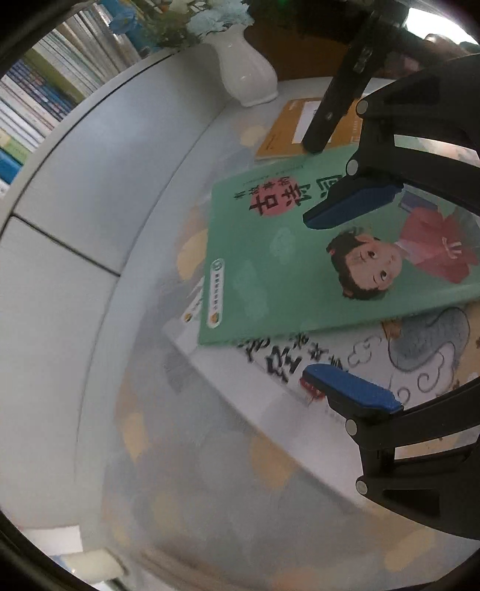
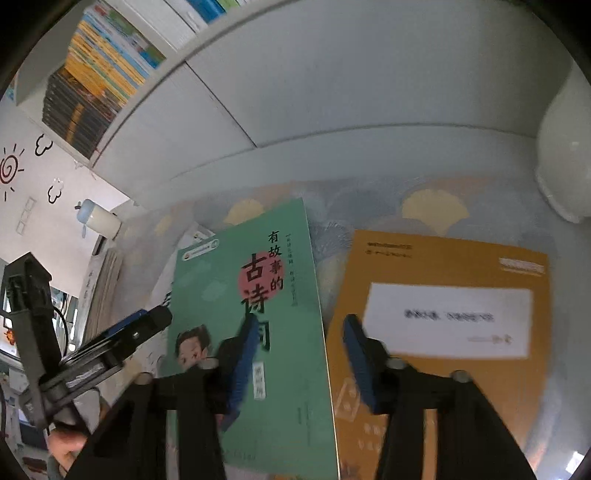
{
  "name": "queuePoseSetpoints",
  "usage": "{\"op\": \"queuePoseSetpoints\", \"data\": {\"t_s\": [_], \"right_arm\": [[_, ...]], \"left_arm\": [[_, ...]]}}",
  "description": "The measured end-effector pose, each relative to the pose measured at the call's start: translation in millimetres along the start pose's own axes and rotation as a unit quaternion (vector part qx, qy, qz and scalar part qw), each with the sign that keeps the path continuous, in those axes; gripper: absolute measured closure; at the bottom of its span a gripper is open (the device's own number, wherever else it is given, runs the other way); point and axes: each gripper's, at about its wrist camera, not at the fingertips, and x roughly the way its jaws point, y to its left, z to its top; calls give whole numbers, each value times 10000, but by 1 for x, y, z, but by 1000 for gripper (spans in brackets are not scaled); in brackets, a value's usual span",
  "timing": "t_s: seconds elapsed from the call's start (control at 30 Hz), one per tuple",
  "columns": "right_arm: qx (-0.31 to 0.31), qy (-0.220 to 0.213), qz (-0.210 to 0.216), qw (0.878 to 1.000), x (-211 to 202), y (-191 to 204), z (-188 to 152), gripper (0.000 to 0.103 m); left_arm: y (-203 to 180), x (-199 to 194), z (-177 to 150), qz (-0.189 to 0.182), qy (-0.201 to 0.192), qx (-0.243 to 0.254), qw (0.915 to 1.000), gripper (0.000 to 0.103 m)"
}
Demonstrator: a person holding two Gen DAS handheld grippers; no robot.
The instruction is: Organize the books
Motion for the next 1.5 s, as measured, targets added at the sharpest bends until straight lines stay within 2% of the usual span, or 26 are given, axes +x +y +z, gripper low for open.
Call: {"op": "queuePoseSetpoints", "data": {"t_s": [0.1,0.23,0.33,0.5,0.6,0.8,0.93,1.0,1.1,1.2,1.27,1.33,1.37,1.4,1.43,1.5], "right_arm": [[-66,18,-104,9999,11,3,1,68],[-288,116,-47,9995,12,9,-2,68],[-247,194,108,9994,10,5,-5,67],[-159,302,75,9994,-6,-2,-26,66],[-260,393,-25,9989,-23,-7,-57,66],[-70,727,-228,9971,-62,-8,-143,66],[36,954,-396,9946,-83,-11,-200,66],[-5,1105,-392,9931,-89,-9,-220,66],[-119,1067,-755,9913,-102,-10,-242,66],[47,992,-710,9925,-108,-15,-245,66],[265,881,-553,9942,-110,-19,-245,66],[321,744,-624,9948,-109,-17,-243,66],[320,675,-694,9948,-108,-16,-241,66],[320,618,-729,9949,-106,-14,-240,66],[334,544,-753,9951,-104,-12,-238,66],[354,480,-822,9948,-102,-9,-237,66]], "left_arm": [[-3,1,-4,-60,19,102,9999,30],[-9,0,-10,-389,156,200,9989,29],[-15,-1,-15,-272,215,456,9984,29],[-20,-15,-44,-485,427,587,9962,29],[-27,-26,-76,-582,714,916,9915,29],[-31,-48,-144,-1172,1277,1014,9796,29],[-36,-63,-176,-1260,1480,1164,9740,29],[-33,-69,-184,-1253,1488,1127,9744,29],[-19,-79,-188,-1150,1348,943,9796,29],[-12,-79,-185,-1167,1232,681,9831,29],[-7,-80,-186,-1197,1180,536,9843,33],[-6,-79,-189,-1183,1179,522,9846,41],[-8,-77,-190,-1146,1177,570,9848,53],[-11,-74,-192,-1175,1170,639,9841,70],[-11,-73,-194,-1112,1171,690,9845,76],[-9,-70,-197,-1101,1183,655,9847,80]]}}
